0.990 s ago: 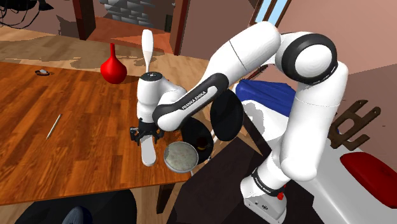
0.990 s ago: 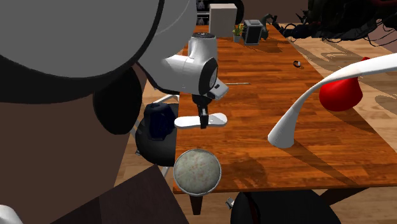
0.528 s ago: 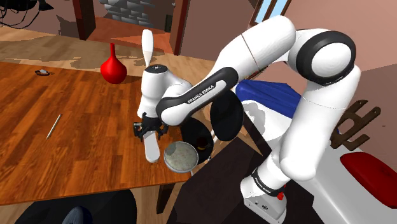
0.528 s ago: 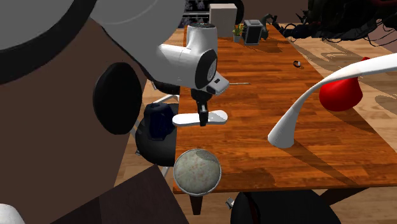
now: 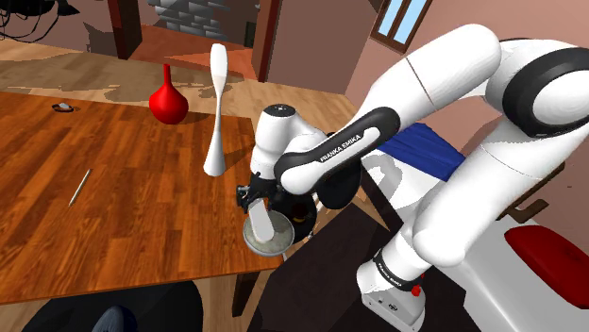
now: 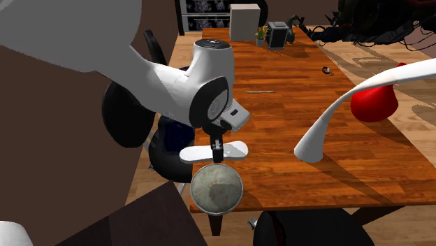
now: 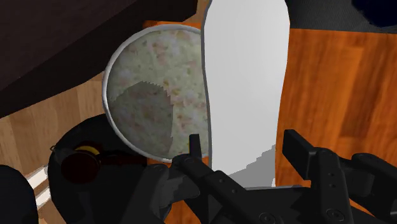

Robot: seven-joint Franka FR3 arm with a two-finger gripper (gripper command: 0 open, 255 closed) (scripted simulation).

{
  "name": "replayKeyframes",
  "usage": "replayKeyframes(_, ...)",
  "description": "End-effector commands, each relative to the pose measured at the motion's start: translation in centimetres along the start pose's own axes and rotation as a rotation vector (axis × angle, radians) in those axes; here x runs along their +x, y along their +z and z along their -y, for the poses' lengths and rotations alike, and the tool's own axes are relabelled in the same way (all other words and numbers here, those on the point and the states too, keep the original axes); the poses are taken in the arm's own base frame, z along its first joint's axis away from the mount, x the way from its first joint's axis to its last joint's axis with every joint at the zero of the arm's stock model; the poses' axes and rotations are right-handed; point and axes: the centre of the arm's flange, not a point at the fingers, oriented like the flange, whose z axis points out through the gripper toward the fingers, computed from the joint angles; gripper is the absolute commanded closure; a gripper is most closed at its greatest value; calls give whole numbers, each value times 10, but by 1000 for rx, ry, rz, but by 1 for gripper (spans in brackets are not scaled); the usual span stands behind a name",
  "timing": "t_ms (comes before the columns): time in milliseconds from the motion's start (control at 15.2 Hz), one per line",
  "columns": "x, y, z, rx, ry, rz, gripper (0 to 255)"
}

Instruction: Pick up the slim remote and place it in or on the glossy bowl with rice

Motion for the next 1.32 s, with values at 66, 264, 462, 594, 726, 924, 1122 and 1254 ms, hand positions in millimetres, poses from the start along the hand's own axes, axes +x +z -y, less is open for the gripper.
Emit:
replayKeyframes(66,-11,3,-34,1,0,0,255)
replayKeyframes(264,-11,19,-34,1,0,0,255)
replayKeyframes(462,-11,35,-33,1,0,0,255)
replayKeyframes(594,-11,46,-33,1,0,0,255)
replayKeyframes(726,-11,56,-33,1,0,0,255)
replayKeyframes(924,-11,72,-33,1,0,0,255)
replayKeyframes(1122,-12,77,-33,1,0,0,255)
replayKeyframes(1254,-12,77,-33,1,0,0,255)
